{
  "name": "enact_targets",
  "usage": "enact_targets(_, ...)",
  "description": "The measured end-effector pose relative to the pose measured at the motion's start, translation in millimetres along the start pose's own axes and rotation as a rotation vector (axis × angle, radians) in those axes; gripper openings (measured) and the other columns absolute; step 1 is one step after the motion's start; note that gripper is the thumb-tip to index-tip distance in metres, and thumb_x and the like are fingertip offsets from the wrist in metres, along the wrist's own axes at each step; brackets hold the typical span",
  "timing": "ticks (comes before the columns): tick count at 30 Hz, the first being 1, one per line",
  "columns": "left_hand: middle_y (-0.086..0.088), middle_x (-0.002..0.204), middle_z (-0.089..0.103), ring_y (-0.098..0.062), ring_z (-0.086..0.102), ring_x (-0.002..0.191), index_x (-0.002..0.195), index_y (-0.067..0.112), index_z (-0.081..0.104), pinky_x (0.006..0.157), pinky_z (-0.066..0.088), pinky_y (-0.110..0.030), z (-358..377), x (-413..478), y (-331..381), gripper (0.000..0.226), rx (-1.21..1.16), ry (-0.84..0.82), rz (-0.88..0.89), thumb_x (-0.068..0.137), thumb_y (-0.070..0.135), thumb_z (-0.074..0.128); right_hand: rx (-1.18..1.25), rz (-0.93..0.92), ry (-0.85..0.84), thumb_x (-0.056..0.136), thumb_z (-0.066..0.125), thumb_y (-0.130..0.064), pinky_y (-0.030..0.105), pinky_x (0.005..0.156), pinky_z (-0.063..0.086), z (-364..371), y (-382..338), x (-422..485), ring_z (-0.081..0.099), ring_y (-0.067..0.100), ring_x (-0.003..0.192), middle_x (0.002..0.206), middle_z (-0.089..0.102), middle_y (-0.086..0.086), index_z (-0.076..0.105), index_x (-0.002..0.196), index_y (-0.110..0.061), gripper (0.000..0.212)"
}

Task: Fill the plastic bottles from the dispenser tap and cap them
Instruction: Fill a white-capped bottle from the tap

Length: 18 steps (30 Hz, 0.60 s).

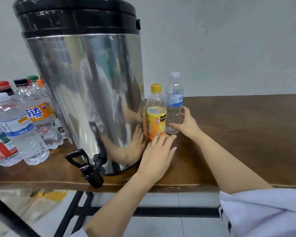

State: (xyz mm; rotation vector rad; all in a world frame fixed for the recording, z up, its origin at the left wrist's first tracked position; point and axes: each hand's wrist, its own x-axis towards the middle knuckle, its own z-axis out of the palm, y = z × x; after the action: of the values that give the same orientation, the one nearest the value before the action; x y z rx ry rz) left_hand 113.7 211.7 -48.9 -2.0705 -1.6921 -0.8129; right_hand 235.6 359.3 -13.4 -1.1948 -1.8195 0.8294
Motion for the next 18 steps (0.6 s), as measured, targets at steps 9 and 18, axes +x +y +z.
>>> enact_targets(9, 0.000, 0.128, 0.062, -0.020, 0.057, 0.116, 0.135, 0.020, 0.053, 0.091, 0.054, -0.036, -5.6, -2.9, 0.5, 0.038, -0.050, -0.019, -0.015, 0.100, 0.033, 0.048, -0.021, -0.024, 0.109, 0.079, 0.082, -0.022, 0.030, 0.092, 0.043, -2.4, 5.1, -14.9, 0.057, 0.019, 0.118, 0.131, 0.058, 0.003, 0.035, 0.142, -0.018, 0.078)
enact_targets(18, 0.007, 0.140, 0.050, -0.009, 0.042, 0.130, 0.144, 0.023, 0.042, 0.108, 0.041, -0.031, -46.3, -11.6, 25.9, 0.049, -0.555, 0.030, -0.187, 0.099, 0.038, 0.055, 0.004, -0.065, 0.058, 0.076, 0.083, -0.018, 0.033, 0.094, 0.049, -35.4, -22.9, -108.0, 0.062, 0.015, 0.110, 0.122, 0.059, -0.007, 0.042, 0.132, -0.023, 0.070)
